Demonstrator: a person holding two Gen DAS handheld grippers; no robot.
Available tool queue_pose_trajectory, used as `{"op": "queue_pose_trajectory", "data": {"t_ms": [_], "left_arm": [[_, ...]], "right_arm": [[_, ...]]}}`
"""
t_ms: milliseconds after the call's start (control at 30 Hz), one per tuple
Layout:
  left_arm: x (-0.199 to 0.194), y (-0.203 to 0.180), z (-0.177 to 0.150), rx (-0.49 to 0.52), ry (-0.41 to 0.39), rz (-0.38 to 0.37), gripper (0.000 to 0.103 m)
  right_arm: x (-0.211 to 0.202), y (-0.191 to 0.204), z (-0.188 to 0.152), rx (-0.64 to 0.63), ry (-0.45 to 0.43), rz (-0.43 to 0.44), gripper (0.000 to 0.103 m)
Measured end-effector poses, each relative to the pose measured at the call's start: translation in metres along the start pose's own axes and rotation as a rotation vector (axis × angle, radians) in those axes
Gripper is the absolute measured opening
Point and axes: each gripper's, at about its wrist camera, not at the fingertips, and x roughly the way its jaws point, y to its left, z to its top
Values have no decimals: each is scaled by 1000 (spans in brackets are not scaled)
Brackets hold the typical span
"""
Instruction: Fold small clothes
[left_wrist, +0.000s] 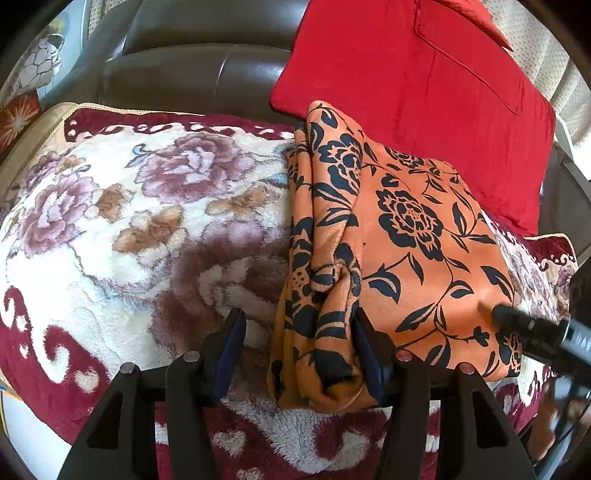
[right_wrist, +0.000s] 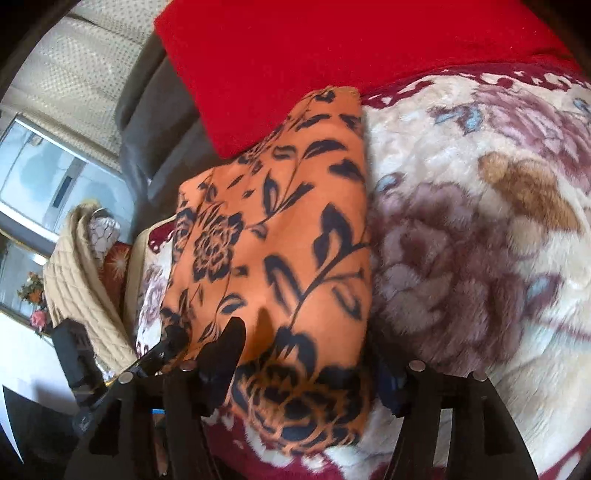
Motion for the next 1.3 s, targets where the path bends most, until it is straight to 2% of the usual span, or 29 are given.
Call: {"op": "queue_pose_trajectory", "data": {"t_ms": [33,67,133,233,267,333,367,500,533,567,633,733,767,833,867,933,967,1100,1300], "left_arm": [[0,0,0,-1,1,-1,59],[0,0,0,-2,2,-4,59],[-2,1,0,0,3,-7,59],[-4,0,0,-3,-5,-5,59],[-5,-1,-1,-4,-9,-5,59],[-3,0,-3,-5,-5,-8,60],[-2,1,-3,-8,-2,-12,60],[-1,2,-3,-14,1,-22,60],[-1,2,-3,-13,1,-23,60],[-1,2,-2,-13,3,-25,60],[-7,3,-2,-17,4,-26,60],[-25,0,-3,-20,-53,-35,59],[-25,-2,-4,-7,-61,-28,59],[-10,-5,-7,22,-14,10,60],[-2,-3,-9,20,17,13,61],[-1,2,-10,-7,14,-9,61],[-2,1,-9,-1,13,-6,61],[0,-1,-10,22,9,1,61],[-1,-1,-12,22,11,-6,61]], "right_arm": [[5,1,-3,-13,12,-12,62],[6,1,-5,-16,15,-31,41],[3,-1,-5,-5,5,-34,37],[-3,1,-6,-11,-13,-37,36],[-2,0,-7,-7,-14,-34,40],[-2,-8,-11,34,-11,-31,64],[-7,-11,-13,49,-18,-6,69],[-5,-6,-16,18,-12,-3,67],[-1,-6,-18,20,-4,-4,64],[2,-9,-19,29,5,-5,38],[-3,-12,-21,56,-11,10,32],[-14,-2,-24,5,-30,-14,30],[-11,-3,-24,7,-18,-15,31],[-8,-15,-23,58,3,19,40],[-11,-22,-23,90,3,59,57],[-24,-28,-21,106,-22,109,62],[-31,-30,-18,110,-47,126,68],[-34,-42,16,141,-85,145,70],[19,-53,83,201,-3,174,70]]}}
